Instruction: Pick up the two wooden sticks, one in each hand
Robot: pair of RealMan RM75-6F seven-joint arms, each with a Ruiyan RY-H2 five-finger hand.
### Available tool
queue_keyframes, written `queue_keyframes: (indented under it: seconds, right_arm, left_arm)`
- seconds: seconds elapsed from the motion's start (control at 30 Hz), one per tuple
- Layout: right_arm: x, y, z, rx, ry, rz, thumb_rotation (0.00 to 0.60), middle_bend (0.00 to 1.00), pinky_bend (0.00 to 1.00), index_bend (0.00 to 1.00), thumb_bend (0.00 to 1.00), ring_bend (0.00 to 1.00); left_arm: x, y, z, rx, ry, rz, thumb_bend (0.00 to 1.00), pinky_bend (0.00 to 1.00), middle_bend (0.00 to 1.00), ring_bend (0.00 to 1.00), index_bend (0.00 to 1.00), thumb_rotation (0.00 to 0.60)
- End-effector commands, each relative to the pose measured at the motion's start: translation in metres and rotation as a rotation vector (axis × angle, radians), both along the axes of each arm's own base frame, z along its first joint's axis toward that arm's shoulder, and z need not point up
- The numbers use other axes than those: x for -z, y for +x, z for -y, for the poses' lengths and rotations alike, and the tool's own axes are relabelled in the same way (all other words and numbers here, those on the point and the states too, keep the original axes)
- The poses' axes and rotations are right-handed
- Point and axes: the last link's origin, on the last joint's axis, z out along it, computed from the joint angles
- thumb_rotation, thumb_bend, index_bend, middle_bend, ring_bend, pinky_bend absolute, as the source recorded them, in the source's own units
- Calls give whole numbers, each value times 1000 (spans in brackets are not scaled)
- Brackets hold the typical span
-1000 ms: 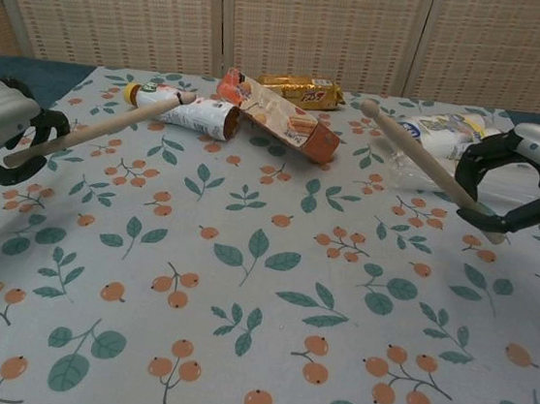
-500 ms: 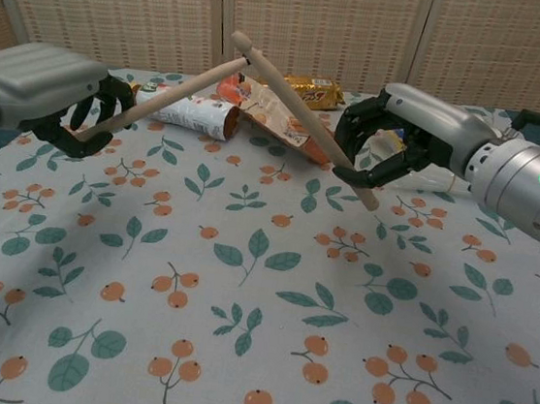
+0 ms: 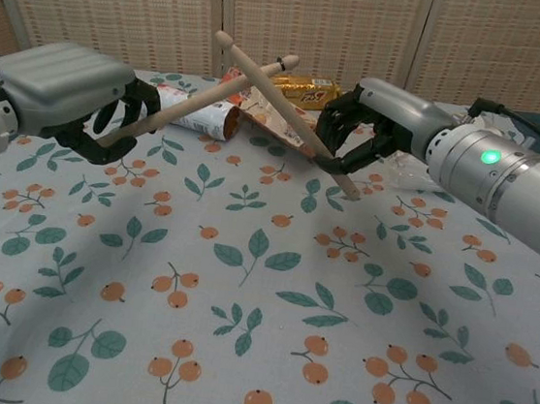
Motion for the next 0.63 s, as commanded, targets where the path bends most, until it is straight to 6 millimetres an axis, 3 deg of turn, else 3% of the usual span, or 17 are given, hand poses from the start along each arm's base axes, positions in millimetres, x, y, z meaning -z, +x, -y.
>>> queue_keyframes:
  seconds: [0.03,0.63]
  right_arm:
    - [1,2,-1,-1,4,-4,600,761,0,925,464,363]
    - [1,0,-2,5,4,-22,600,761,0,925,464,363]
  left_arm:
    - [1,2,1,7,1,2,659,234,850,572,794,600]
    - [2,0,4,23,6,-11,658,233,850,572,794,600]
